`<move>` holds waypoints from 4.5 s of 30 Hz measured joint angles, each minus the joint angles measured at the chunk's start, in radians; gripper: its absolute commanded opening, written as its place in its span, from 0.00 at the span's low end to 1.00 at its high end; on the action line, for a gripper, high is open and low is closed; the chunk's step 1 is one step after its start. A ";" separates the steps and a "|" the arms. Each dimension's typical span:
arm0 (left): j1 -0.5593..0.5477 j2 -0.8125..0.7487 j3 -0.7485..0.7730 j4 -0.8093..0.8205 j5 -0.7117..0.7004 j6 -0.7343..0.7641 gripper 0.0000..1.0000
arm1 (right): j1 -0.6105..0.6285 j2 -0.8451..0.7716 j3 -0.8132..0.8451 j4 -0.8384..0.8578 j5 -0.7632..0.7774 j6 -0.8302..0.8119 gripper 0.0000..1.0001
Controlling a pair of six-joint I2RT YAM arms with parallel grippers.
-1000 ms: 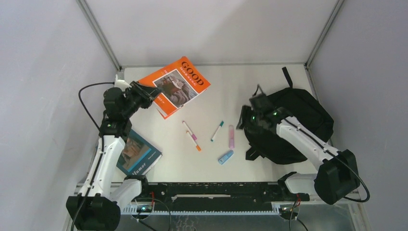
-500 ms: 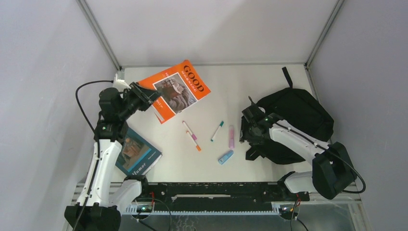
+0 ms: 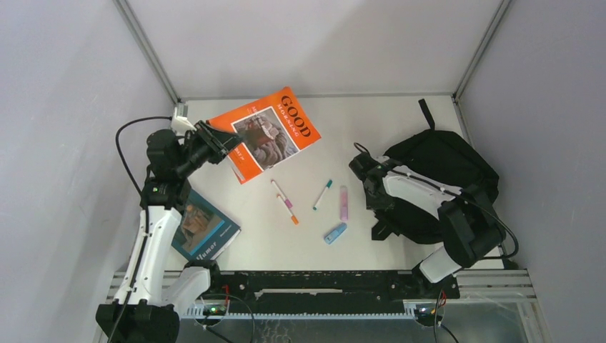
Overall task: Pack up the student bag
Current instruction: Place the book in the student bag.
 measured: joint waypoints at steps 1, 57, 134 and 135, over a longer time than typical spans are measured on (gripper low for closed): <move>0.000 0.001 0.000 0.000 0.007 0.000 0.04 | 0.000 0.010 0.000 -0.001 0.005 -0.013 0.17; -0.641 0.595 -0.116 0.463 -0.141 -0.325 0.00 | -0.397 -0.259 0.201 0.213 -0.976 0.062 0.00; -0.911 1.111 0.496 0.113 -0.206 -0.269 0.66 | -0.620 -0.345 0.079 0.281 -1.096 0.138 0.00; -0.911 1.111 0.496 0.115 -0.205 -0.270 0.63 | -0.620 -0.346 0.079 0.281 -1.096 0.138 0.00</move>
